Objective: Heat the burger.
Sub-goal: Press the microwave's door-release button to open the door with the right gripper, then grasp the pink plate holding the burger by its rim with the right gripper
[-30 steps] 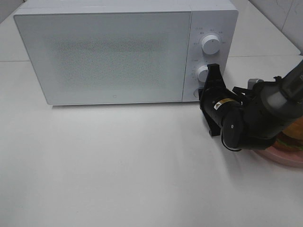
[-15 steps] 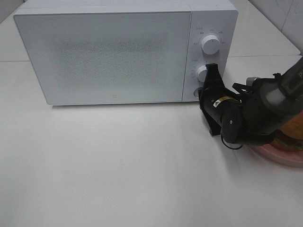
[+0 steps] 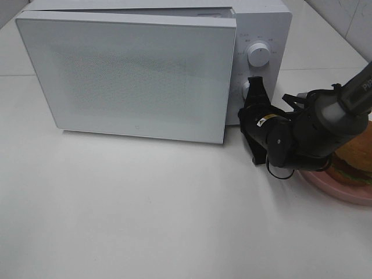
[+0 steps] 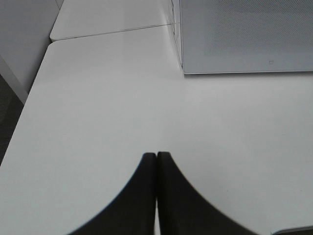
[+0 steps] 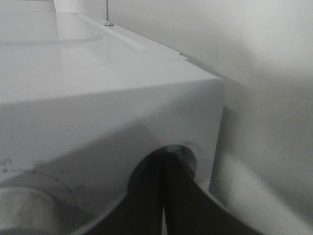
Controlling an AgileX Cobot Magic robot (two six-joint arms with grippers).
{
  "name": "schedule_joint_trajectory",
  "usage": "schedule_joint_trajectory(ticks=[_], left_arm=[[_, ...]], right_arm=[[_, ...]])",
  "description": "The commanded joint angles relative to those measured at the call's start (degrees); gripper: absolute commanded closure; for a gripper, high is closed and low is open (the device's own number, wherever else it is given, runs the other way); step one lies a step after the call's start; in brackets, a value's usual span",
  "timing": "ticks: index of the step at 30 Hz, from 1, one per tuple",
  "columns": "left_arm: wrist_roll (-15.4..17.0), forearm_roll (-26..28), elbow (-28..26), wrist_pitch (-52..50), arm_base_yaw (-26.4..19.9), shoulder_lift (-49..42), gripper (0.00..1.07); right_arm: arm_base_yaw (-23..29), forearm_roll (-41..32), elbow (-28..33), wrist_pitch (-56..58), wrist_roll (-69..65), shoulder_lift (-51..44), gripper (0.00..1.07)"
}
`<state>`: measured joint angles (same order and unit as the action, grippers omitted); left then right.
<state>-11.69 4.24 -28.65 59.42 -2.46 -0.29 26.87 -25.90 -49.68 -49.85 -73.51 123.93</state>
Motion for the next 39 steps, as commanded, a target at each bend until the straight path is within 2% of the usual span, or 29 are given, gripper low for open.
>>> schedule_joint_trajectory(ticks=[1, 7, 10, 15, 17, 20, 22, 23, 25, 28, 30, 32, 37, 38, 39], left_arm=[[0.06, 0.29, 0.17, -0.06, 0.06, -1.15, 1.06], [0.06, 0.29, 0.17, -0.06, 0.06, -1.15, 1.06], [0.06, 0.29, 0.17, -0.06, 0.06, -1.15, 1.06], [0.06, 0.29, 0.17, -0.06, 0.06, -1.15, 1.06], [0.06, 0.29, 0.17, -0.06, 0.06, -1.15, 1.06], [0.06, 0.29, 0.17, -0.06, 0.06, -1.15, 1.06], [0.06, 0.29, 0.17, -0.06, 0.06, -1.15, 1.06], [0.06, 0.29, 0.17, -0.06, 0.06, -1.15, 1.06], [0.06, 0.29, 0.17, -0.06, 0.06, -1.15, 1.06], [0.06, 0.29, 0.17, -0.06, 0.06, -1.15, 1.06], [0.06, 0.29, 0.17, -0.06, 0.06, -1.15, 1.06], [0.06, 0.29, 0.17, -0.06, 0.06, -1.15, 1.06], [0.06, 0.29, 0.17, -0.06, 0.06, -1.15, 1.06], [0.06, 0.29, 0.17, -0.06, 0.06, -1.15, 1.06], [0.06, 0.29, 0.17, -0.06, 0.06, -1.15, 1.06]], right_arm=[[-1.03, 2.46, -4.07, -9.85, 0.69, -0.63, 1.07], [-1.03, 2.46, -3.95, -9.22, 0.57, -0.69, 1.07], [-1.03, 2.46, -2.81, -4.01, -0.11, -2.35, 1.07], [-0.86, 2.58, 0.40, -0.34, -0.40, -5.21, 1.06], [-0.86, 4.30, 4.35, 0.97, -0.80, -7.68, 1.02], [-0.86, 4.47, 5.16, 1.55, -0.86, -8.19, 1.01], [-0.86, 9.80, 8.48, 2.12, -1.09, -10.14, 1.00], [-0.86, 9.80, 8.48, 2.12, -1.09, -10.14, 1.00], [-0.86, 14.73, 10.08, 2.18, -1.09, -11.46, 0.98], [-0.86, 17.48, 10.71, 2.23, -1.09, -11.97, 0.98], [-0.86, 22.29, 11.46, 2.29, -0.97, -11.97, 0.97], [-0.86, 23.26, 11.80, 2.23, -0.57, -11.97, 0.96], [-1.03, 30.19, 12.20, 1.49, 4.76, -11.97, 0.95], [-1.03, 33.46, 12.20, 0.34, 8.42, -11.97, 0.94], [-1.03, 33.46, 12.20, 0.34, 8.42, -11.97, 0.94]])
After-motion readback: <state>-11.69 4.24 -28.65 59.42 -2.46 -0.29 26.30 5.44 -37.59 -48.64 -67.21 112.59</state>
